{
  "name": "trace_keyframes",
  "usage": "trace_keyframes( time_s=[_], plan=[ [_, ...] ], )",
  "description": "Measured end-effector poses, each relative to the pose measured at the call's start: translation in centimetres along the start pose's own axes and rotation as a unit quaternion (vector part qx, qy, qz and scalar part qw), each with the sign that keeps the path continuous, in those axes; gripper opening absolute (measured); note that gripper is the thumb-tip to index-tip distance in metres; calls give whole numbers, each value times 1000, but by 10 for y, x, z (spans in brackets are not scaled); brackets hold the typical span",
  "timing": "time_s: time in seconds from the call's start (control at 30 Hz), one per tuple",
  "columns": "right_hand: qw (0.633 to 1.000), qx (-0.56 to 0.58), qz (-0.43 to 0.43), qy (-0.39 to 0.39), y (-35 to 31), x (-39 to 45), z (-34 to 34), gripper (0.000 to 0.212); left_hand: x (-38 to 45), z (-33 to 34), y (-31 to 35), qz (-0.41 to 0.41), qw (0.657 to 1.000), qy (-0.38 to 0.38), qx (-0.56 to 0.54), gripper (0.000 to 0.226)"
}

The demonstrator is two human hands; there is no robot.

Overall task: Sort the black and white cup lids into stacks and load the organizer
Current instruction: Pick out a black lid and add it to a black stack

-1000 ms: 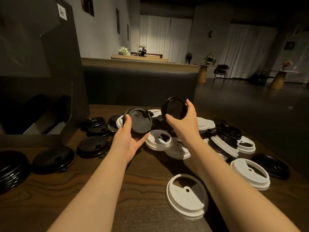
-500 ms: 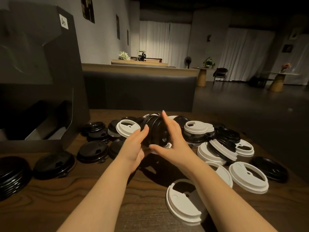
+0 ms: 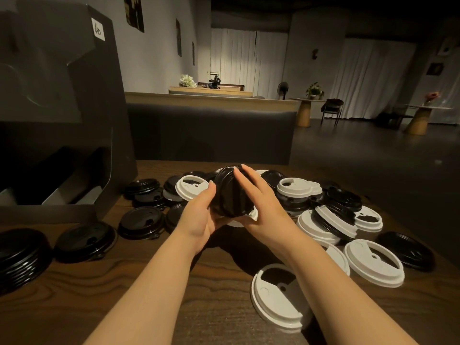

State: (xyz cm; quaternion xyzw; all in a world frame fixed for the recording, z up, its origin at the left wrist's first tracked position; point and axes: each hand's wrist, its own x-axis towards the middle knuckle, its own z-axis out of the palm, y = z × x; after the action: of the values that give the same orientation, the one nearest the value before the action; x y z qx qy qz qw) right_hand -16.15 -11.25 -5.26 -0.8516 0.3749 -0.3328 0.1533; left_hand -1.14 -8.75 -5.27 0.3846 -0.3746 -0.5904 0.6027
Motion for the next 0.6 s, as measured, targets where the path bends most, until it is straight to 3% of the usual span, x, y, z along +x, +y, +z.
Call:
trace_keyframes(
  time_s=[0.13, 0.23, 0.37, 0.43, 0.5, 0.53, 0.6],
  plan=[
    [1000, 7, 15, 26, 2, 0, 1, 98, 0, 0, -1, -6, 1000, 3, 22, 39],
    [997, -67, -44, 19, 3, 0, 1, 93, -1, -1, -2, -6, 1000, 0, 11, 40],
    [993, -116, -30, 18, 3, 0, 2, 97, -3, -1, -4, 53, 995, -11, 79, 41],
    [999, -45, 10, 5, 1, -1, 4, 100, -2, -1, -7, 72, 989, 6, 126, 32],
    [992, 111, 63, 12, -1, 0, 6, 103, -1, -3, -8, 51, 996, 21, 69, 27],
    [973, 209, 97, 18, -1, 1, 6, 104, 0, -4, -8, 32, 999, 20, 19, 28],
    [900, 397, 178, 29, 0, 4, 2, 97, 2, -9, -7, -8, 998, 9, -60, 35]
  ],
)
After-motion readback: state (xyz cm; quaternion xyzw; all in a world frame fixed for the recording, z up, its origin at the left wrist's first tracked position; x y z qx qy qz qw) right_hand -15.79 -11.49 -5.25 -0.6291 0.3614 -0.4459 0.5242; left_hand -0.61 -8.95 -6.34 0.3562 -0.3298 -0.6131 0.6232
